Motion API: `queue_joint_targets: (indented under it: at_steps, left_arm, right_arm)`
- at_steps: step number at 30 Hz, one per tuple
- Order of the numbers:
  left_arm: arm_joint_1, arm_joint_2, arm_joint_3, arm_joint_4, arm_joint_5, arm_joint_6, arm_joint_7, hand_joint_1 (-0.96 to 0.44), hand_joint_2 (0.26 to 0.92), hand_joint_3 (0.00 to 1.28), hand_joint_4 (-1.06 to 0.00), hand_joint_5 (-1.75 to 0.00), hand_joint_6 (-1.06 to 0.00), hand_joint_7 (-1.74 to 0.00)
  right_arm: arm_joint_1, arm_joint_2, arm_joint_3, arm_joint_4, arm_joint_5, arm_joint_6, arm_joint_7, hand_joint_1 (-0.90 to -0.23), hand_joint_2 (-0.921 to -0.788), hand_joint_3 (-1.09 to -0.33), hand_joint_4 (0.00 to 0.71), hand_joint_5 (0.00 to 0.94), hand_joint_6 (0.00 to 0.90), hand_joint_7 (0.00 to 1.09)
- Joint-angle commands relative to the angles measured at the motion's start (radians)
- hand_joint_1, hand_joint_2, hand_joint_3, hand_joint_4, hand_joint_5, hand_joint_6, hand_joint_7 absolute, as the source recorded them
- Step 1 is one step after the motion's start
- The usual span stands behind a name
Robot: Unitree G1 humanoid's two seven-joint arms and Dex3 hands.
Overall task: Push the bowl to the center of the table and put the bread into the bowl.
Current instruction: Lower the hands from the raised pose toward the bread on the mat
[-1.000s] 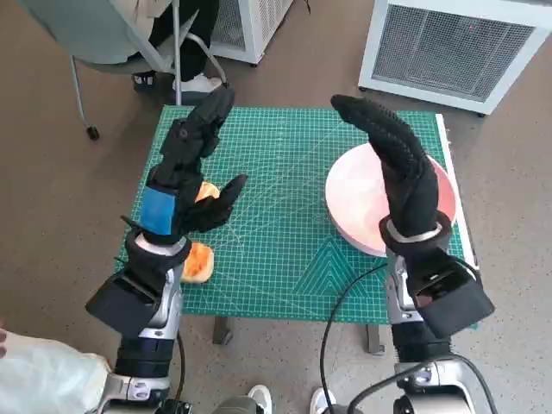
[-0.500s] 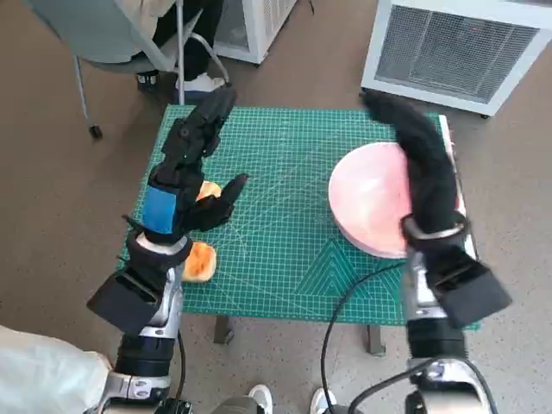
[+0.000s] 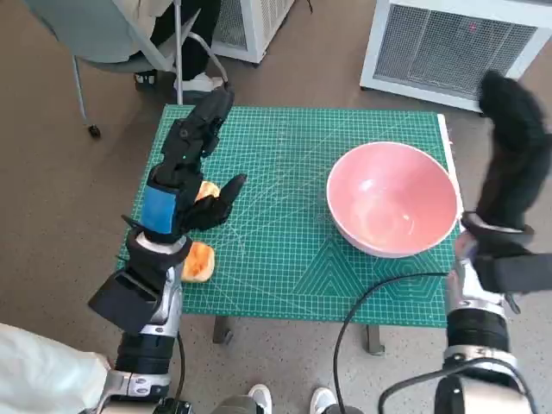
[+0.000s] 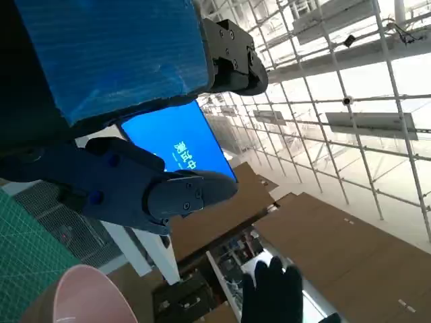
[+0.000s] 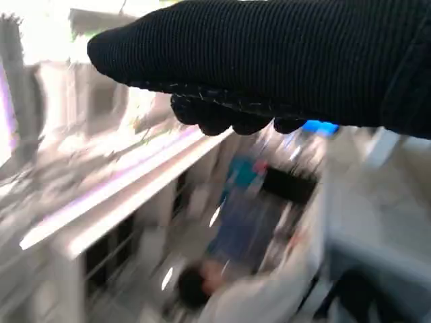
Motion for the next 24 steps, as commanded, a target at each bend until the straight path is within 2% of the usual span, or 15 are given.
queue_joint_targets:
  at_steps: [1,6,10,13,20,24]
  left_arm:
    - [-0.006,0.000,0.004,-0.001,-0.014,-0.016,-0.003,-0.41,0.921,0.44,-0.29,0.00,-0.23,-0.28]
    - [0.001,0.001,0.007,-0.001,-0.016,-0.021,-0.003,-0.41,0.921,0.44,-0.29,0.00,-0.24,-0.28]
    - [0.003,0.004,0.010,0.005,-0.020,-0.025,-0.005,-0.41,0.921,0.43,-0.29,0.00,-0.24,-0.27]
    - [0.006,0.004,0.011,0.001,-0.019,-0.025,-0.003,-0.42,0.921,0.43,-0.29,0.00,-0.25,-0.26]
    - [0.009,0.002,0.012,0.000,-0.012,-0.026,0.003,-0.42,0.921,0.43,-0.30,0.00,-0.25,-0.25]
    - [0.014,0.003,0.014,-0.003,-0.012,-0.026,0.004,-0.42,0.921,0.43,-0.30,-0.01,-0.26,-0.24]
  right_arm:
    - [0.005,-0.026,-0.025,0.096,-0.007,0.030,-0.070,-0.502,-0.921,-0.923,0.147,0.397,-0.001,0.79]
    - [0.006,-0.044,-0.035,0.175,0.003,0.050,-0.094,-0.514,-0.921,-0.920,0.150,0.398,-0.001,0.78]
    - [0.007,-0.051,-0.034,0.230,0.001,0.078,-0.101,-0.534,-0.921,-0.913,0.162,0.352,-0.001,0.78]
    - [0.007,-0.054,-0.033,0.267,0.004,0.101,-0.095,-0.537,-0.921,-0.909,0.187,0.263,-0.001,0.75]
    - [0.005,-0.042,-0.057,0.336,0.060,0.179,-0.010,-0.510,-0.921,-0.918,0.183,0.148,-0.001,0.65]
    - [0.004,-0.032,-0.070,0.359,0.085,0.230,0.018,-0.502,-0.921,-0.923,0.179,0.100,0.002,0.60]
